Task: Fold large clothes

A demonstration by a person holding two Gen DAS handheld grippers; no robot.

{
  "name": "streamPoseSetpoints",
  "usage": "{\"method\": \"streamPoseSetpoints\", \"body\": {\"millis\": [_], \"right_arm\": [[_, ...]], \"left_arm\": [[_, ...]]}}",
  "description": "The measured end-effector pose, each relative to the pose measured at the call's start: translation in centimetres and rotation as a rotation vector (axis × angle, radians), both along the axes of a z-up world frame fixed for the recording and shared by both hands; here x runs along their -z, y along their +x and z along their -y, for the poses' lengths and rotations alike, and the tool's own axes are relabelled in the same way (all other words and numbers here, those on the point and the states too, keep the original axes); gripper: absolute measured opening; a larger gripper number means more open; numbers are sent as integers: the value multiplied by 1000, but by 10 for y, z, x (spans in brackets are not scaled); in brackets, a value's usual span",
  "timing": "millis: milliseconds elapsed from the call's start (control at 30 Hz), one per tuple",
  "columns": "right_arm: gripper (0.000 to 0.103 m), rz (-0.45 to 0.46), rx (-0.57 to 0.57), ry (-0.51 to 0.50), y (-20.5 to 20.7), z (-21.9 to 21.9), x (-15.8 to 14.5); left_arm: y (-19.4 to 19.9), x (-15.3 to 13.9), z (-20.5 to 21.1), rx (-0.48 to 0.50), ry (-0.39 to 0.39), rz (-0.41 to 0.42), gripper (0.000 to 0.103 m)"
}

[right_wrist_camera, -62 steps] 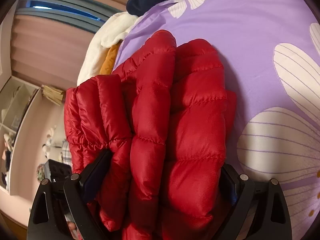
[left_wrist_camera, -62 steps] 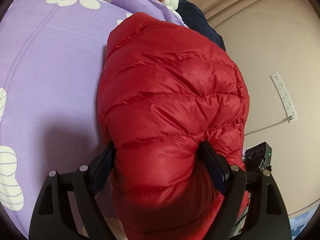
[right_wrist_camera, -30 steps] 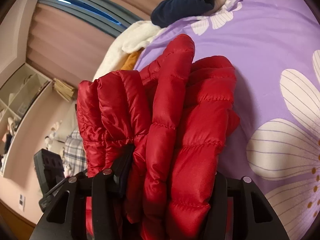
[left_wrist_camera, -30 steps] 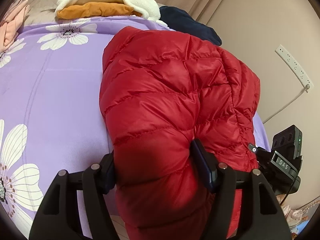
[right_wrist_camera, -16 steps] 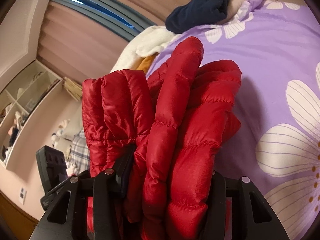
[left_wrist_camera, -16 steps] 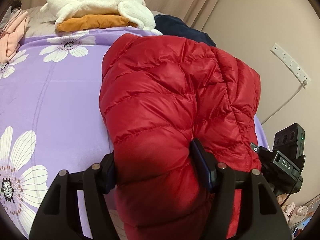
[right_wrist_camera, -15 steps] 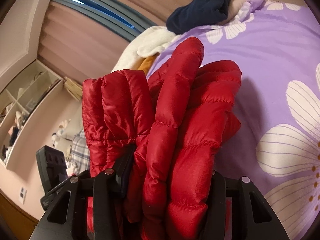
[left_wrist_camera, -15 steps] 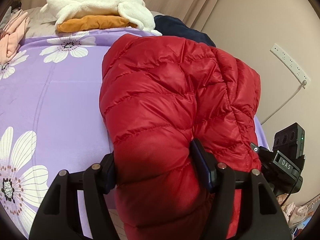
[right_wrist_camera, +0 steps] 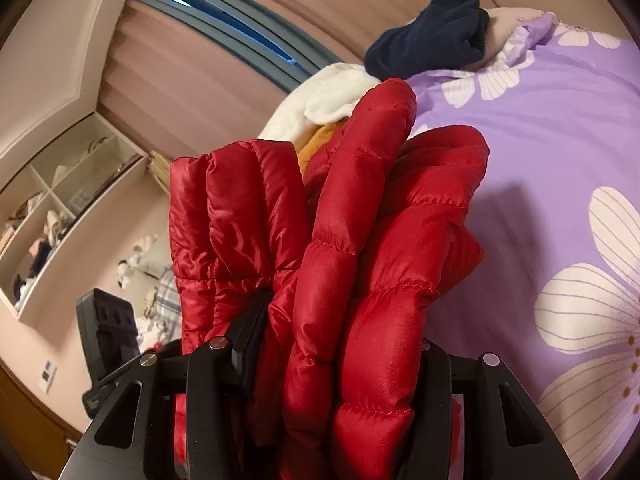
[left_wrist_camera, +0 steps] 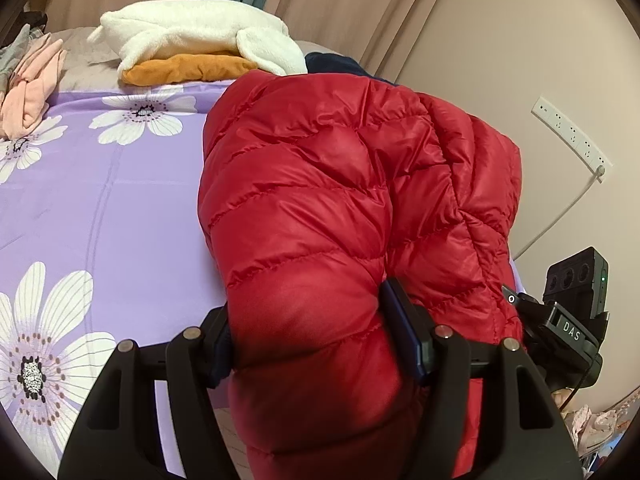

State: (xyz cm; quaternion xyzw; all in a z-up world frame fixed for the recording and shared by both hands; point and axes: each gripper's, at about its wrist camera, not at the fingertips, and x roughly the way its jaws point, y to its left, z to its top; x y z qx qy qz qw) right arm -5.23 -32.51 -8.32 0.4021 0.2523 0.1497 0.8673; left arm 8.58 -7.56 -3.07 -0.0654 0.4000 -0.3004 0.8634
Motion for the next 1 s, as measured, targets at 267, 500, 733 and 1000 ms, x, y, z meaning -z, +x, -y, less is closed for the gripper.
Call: {"method": "streamPoseSetpoints", "body": {"millis": [267,500,733,1000], "right_arm": [[49,21,-24,-12,8,-3,-4],[49,34,-47,-22,12,-5,-6],[49,46,-70,-32,19,-6,-7],[49,54,-93,-43,26,-13,-10]], "left_arm": [[-6,-7,-14,-20,-11,18,65],[-11,-13,-26,-37,-17,34,65],[-16,-17,-35,-52,-26,40,65],[-18,-20,-48,-68,-38,44,65]]}}
